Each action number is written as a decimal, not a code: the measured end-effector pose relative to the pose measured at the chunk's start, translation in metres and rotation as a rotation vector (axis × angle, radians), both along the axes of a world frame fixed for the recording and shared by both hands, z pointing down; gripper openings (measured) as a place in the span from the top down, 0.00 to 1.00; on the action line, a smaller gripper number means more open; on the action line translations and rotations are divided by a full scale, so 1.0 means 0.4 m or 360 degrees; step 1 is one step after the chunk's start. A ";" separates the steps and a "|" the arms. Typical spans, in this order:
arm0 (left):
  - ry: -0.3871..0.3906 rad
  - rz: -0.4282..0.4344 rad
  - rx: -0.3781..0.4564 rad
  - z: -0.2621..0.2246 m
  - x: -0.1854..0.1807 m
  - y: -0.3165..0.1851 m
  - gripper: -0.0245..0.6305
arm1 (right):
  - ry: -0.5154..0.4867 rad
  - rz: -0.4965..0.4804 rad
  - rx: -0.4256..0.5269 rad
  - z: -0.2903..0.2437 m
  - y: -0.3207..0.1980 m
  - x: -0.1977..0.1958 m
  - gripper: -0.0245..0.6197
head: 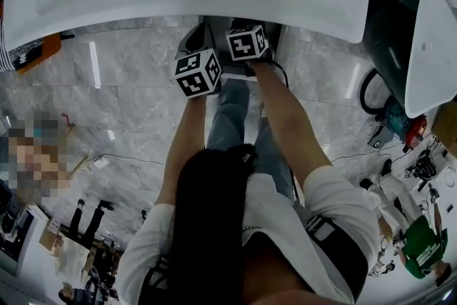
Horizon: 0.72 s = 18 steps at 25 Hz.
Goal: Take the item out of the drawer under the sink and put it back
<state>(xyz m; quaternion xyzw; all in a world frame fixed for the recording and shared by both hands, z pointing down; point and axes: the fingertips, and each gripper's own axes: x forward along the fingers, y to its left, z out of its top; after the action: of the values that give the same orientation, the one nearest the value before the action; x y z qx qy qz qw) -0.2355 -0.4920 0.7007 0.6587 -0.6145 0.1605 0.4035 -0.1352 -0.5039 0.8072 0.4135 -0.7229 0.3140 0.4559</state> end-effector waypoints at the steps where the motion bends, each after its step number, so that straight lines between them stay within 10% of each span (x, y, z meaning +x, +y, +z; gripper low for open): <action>1: 0.0003 -0.0012 -0.0006 0.000 -0.003 0.003 0.96 | -0.0013 0.0005 0.0014 -0.011 0.000 -0.003 0.79; 18: -0.0011 0.0073 0.0015 -0.122 0.033 0.049 0.96 | -0.0362 -0.0073 0.0107 -0.278 0.097 -0.028 0.80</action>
<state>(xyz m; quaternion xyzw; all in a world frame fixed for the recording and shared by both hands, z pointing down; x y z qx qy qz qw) -0.2222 -0.4722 0.6520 0.6741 -0.6012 0.1690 0.3944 -0.1464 -0.4652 0.6962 0.3736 -0.7893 0.3238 0.3640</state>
